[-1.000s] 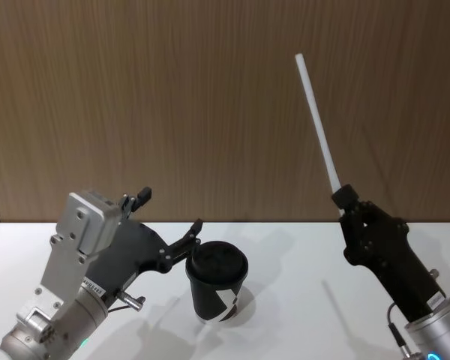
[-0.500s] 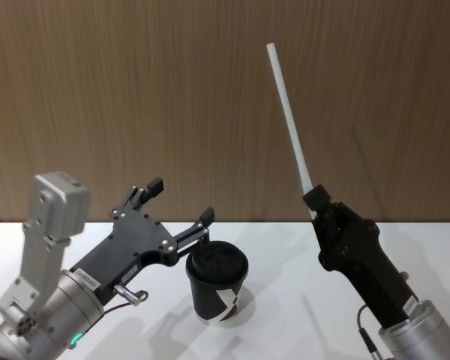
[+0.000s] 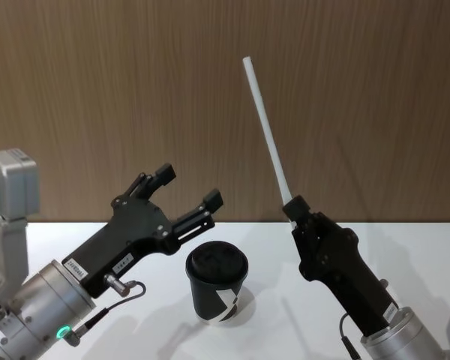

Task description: Pick up the straw with one hand, pass it to the other hand, and insert it into the cup.

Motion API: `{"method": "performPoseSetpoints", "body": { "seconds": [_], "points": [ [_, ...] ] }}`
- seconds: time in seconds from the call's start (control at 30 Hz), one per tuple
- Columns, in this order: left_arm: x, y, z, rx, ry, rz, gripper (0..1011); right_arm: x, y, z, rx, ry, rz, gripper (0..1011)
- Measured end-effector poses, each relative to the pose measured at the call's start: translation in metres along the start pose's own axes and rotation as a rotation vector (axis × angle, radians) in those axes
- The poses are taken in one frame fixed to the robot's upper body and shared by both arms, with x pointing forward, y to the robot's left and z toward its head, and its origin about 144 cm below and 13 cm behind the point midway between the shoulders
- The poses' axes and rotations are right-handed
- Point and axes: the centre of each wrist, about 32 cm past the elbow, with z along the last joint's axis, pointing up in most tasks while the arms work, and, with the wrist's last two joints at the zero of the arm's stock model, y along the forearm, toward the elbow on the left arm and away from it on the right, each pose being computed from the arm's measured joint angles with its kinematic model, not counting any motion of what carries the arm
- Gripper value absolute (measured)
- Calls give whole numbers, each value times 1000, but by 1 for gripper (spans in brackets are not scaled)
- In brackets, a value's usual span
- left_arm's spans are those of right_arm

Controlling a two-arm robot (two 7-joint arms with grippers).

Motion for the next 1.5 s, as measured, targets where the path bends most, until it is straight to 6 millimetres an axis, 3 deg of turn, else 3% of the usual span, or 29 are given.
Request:
{"method": "performPoseSetpoints", "body": {
  "seconds": [0.57,1.5],
  "points": [
    [5,3,5,-78,167,-98,1000,-1,1,-8,-34,-2,12,1],
    [17,-5,-5,-82,271,-139,1000,-6,3,-14,-82,-2,76,1]
  ]
}}
